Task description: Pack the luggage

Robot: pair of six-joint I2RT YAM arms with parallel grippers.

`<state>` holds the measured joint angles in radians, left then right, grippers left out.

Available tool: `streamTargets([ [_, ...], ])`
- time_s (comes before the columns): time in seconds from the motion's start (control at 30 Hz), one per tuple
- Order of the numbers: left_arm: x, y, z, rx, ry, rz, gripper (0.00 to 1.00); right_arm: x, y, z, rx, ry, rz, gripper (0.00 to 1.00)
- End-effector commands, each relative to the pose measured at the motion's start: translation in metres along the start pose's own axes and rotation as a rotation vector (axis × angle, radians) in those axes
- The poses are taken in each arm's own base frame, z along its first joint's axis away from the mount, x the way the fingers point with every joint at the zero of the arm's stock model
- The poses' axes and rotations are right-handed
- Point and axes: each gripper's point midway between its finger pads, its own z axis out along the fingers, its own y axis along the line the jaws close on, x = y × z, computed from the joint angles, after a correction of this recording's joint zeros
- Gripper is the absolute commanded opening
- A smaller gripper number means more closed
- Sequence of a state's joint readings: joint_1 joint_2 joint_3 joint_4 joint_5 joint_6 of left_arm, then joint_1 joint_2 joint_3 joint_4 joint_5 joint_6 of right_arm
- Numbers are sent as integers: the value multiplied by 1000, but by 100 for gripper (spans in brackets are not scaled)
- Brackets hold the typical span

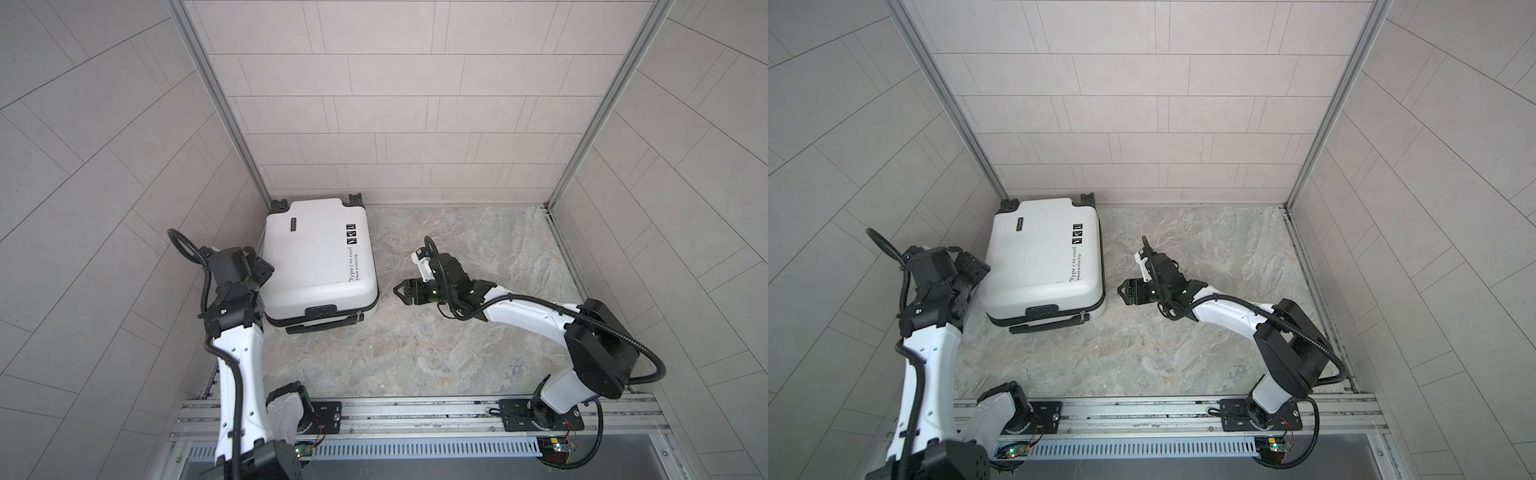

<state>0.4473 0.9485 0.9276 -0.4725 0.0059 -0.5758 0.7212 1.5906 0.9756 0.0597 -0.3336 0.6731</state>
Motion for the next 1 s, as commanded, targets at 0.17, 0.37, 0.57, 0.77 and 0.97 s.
streamTargets([
  [0.17,-12,18,52,-14,-6,-152,74,-4,-14,18,32,38,40,78],
  [0.37,33,1,103,85,242,-118,70,-13,-18,36,22,51,76,78],
  [0.57,91,-25,116,168,473,-64,67,-19,-29,56,42,87,113,77],
  [0.77,137,-68,106,258,554,6,66,-29,-47,51,74,68,145,76],
  [0.97,172,-111,97,327,588,74,66,-37,-75,23,113,38,170,76],
])
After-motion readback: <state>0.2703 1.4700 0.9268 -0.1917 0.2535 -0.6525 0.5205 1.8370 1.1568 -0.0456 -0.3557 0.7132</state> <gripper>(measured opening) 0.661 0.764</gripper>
